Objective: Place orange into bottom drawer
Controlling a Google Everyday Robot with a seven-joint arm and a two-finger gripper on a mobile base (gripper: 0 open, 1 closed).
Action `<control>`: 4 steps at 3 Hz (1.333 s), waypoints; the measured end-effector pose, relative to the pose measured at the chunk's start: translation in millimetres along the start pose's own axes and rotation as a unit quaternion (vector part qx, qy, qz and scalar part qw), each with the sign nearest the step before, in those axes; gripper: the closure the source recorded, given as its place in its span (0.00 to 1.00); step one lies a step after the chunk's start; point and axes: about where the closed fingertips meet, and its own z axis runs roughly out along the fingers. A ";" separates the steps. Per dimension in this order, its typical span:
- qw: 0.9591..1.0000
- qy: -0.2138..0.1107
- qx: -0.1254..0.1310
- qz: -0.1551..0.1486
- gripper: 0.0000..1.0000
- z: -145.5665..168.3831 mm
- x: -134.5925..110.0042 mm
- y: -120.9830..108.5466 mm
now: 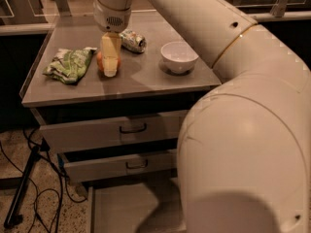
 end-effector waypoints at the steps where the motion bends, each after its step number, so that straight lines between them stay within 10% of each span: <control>1: 1.000 0.014 0.001 0.009 0.00 29.9 5.6 -28.0; 4: 1.000 -0.004 0.003 0.010 0.00 48.6 18.9 -42.9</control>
Offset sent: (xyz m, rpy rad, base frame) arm 0.0520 0.0113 -0.0238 -0.0364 -0.0028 -0.0308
